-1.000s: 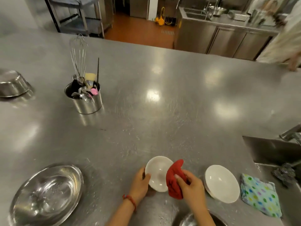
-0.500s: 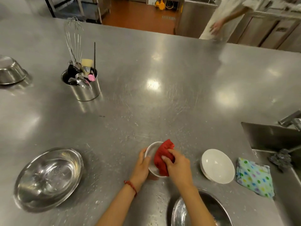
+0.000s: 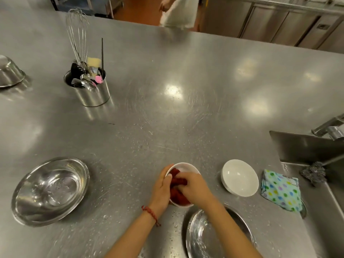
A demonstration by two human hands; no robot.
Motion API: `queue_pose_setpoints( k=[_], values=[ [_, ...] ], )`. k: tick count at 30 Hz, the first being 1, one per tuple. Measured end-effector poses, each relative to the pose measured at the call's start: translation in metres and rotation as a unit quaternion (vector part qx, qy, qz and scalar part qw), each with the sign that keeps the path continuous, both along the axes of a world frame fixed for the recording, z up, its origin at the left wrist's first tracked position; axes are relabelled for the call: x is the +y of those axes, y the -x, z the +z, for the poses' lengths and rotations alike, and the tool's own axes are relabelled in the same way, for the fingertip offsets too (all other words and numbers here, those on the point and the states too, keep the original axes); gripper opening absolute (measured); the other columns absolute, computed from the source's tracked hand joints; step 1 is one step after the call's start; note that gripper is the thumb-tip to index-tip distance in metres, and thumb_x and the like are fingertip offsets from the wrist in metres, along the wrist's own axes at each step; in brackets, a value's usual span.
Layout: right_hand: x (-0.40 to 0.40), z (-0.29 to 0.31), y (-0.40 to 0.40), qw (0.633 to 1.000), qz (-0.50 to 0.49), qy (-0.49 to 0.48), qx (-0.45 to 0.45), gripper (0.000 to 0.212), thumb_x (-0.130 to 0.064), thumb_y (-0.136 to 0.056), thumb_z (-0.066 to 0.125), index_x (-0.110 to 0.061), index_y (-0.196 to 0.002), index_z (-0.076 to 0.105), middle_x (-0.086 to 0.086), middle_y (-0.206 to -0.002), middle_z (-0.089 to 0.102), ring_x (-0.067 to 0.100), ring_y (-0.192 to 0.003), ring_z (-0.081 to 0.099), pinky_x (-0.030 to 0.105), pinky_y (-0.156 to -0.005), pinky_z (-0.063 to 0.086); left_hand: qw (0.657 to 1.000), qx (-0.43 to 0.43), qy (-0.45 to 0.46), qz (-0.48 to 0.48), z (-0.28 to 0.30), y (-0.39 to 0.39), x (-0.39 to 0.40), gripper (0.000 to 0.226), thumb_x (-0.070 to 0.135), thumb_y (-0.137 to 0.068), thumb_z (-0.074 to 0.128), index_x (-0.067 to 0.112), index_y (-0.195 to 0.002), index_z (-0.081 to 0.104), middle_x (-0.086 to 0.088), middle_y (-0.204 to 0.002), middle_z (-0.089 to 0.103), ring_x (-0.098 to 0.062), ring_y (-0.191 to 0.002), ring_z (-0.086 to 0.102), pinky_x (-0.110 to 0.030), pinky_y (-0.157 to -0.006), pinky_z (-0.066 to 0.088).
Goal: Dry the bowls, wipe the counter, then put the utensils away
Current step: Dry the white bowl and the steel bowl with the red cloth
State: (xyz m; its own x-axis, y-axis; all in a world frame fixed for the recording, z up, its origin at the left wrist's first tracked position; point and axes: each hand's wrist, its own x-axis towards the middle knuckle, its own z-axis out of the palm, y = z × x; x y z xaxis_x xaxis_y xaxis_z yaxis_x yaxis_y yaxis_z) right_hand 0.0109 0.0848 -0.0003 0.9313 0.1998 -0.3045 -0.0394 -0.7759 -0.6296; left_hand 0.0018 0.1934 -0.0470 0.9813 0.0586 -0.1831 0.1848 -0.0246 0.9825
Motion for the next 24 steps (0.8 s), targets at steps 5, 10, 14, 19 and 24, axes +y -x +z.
queue_pose_setpoints(
  k=[5,10,14,19,24],
  values=[
    [0.013,-0.006,0.013,0.976,-0.102,0.165,-0.098,0.037,-0.016,-0.088,0.053,-0.014,-0.125,0.046,0.009,-0.126,0.051,0.022,-0.107,0.053,0.028,-0.087,0.046,1.0,-0.025,-0.017,-0.001,0.009,0.002,-0.005,0.04,0.007,-0.095,0.037,0.044,-0.097,0.05,0.024,-0.1,0.054,0.023,-0.088,0.051,0.003,-0.068,0.039],
    [-0.013,0.004,0.006,0.998,0.033,0.031,0.054,0.028,-0.009,-0.084,0.053,-0.017,-0.107,0.066,0.008,-0.109,0.068,0.022,-0.101,0.059,0.022,-0.085,0.042,0.999,0.016,-0.039,0.016,-0.002,0.01,-0.012,0.036,0.018,-0.095,0.036,0.05,-0.092,0.051,0.026,-0.098,0.054,0.01,-0.089,0.054,0.003,-0.066,0.039],
    [-0.002,-0.006,0.02,0.991,-0.109,-0.006,-0.082,0.027,-0.009,-0.089,0.048,-0.019,-0.109,0.063,0.001,-0.113,0.064,0.016,-0.101,0.058,0.011,-0.083,0.038,0.999,-0.012,-0.046,-0.002,0.002,0.015,-0.013,0.032,0.022,-0.095,0.037,0.05,-0.095,0.052,0.025,-0.1,0.056,0.012,-0.093,0.055,-0.001,-0.072,0.042],
    [-0.002,-0.01,0.021,0.991,-0.089,0.083,-0.057,0.031,-0.016,-0.09,0.05,-0.017,-0.121,0.054,0.003,-0.119,0.06,0.02,-0.107,0.056,0.019,-0.088,0.042,0.998,-0.019,-0.052,0.006,0.006,0.014,-0.013,0.038,0.017,-0.096,0.037,0.052,-0.099,0.05,0.028,-0.101,0.054,0.014,-0.093,0.053,-0.002,-0.071,0.043],
    [-0.019,0.002,0.025,0.991,-0.105,-0.08,0.006,0.023,-0.015,-0.087,0.058,-0.017,-0.108,0.068,0.006,-0.106,0.069,0.018,-0.097,0.059,0.016,-0.081,0.036,0.999,0.005,-0.043,0.006,-0.003,0.015,-0.009,0.029,0.02,-0.097,0.033,0.038,-0.116,0.047,0.017,-0.113,0.052,0.002,-0.101,0.05,-0.002,-0.078,0.037]
  ],
)
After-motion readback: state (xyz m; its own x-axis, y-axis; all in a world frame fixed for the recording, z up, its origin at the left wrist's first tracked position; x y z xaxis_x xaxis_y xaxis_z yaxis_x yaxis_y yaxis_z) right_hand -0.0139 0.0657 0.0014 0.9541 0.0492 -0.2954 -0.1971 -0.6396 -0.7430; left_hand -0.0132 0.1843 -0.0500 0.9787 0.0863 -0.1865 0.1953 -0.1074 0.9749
